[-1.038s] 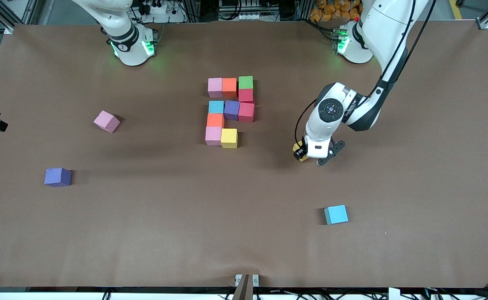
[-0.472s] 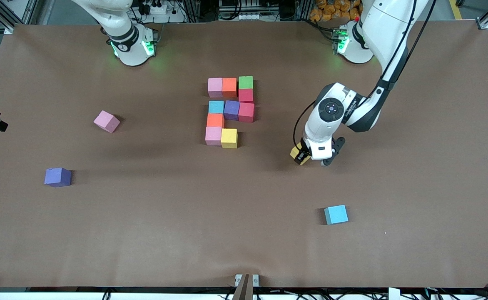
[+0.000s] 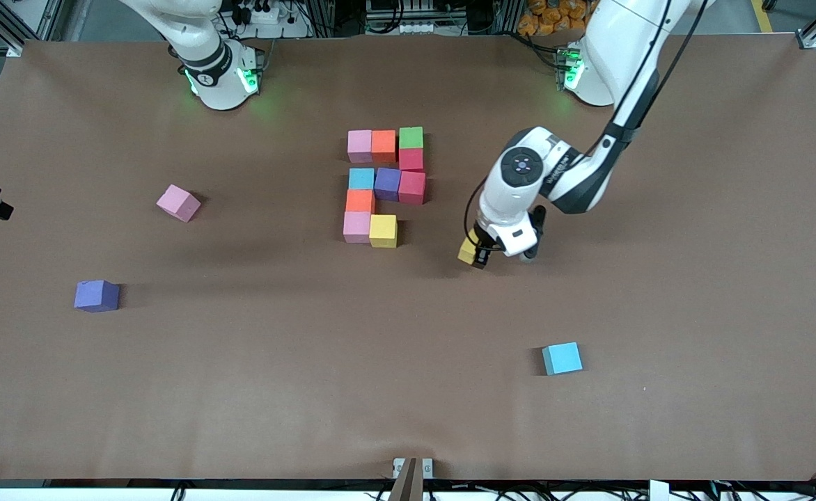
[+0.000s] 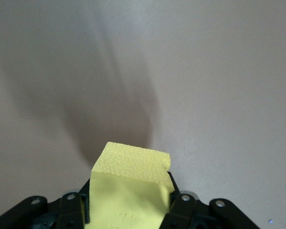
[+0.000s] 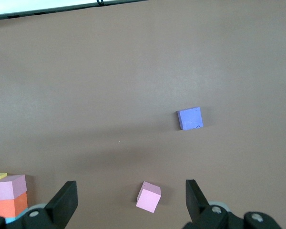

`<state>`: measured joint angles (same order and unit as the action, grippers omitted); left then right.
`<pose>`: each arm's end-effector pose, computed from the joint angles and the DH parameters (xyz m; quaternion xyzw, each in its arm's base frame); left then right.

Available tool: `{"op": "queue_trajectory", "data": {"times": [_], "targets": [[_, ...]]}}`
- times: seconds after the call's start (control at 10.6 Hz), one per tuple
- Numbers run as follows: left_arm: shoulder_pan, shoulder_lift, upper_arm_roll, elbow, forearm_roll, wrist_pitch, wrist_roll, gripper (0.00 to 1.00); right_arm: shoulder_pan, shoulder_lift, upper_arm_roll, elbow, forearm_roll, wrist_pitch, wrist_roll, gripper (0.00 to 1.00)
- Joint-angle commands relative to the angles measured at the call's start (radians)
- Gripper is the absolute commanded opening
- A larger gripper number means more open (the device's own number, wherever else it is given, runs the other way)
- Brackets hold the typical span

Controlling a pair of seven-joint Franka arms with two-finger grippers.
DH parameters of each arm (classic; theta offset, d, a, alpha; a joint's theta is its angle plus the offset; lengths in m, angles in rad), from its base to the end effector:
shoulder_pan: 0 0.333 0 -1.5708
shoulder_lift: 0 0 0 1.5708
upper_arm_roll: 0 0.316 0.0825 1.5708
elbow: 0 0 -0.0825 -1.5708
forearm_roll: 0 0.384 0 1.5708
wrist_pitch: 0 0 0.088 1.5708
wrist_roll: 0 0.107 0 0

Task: Form number 2 with 11 blocks
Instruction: 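Carry the yellow cube and lower it beside the first yellow cube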

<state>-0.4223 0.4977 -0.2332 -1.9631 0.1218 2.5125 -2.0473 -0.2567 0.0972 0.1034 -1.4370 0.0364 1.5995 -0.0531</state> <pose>0.4974 -0.3765 0.2303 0.7874 0.6153 -0.0095 0.0373 0.5813 -0.0893 0.6354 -0.9979 0.0504 -0.0351 0.0197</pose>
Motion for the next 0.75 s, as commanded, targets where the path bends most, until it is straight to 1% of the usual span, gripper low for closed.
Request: {"op": "queue_trajectory", "data": {"times": [0.0, 0.09, 0.19, 0.28, 0.66], "targets": [[-0.038, 0.088, 0.002, 0.157, -0.115, -0.121, -0.039, 0.00, -0.007, 0.004, 0.006, 0.007, 0.002, -0.004, -0.002, 1.00], [-0.047, 0.119, 0.002, 0.220, -0.166, -0.170, -0.048, 0.00, -0.009, 0.004, 0.006, 0.007, 0.002, -0.006, -0.002, 1.00], [-0.059, 0.148, 0.002, 0.275, -0.184, -0.207, -0.074, 0.00, -0.009, 0.006, 0.006, 0.007, 0.002, -0.006, -0.002, 1.00], [-0.076, 0.166, 0.002, 0.303, -0.185, -0.216, -0.114, 0.00, -0.015, 0.004, 0.006, 0.007, 0.003, -0.006, -0.004, 1.00], [-0.133, 0.209, 0.003, 0.334, -0.185, -0.215, -0.262, 0.00, -0.013, 0.006, 0.006, 0.006, 0.003, -0.006, -0.004, 1.00]]}}
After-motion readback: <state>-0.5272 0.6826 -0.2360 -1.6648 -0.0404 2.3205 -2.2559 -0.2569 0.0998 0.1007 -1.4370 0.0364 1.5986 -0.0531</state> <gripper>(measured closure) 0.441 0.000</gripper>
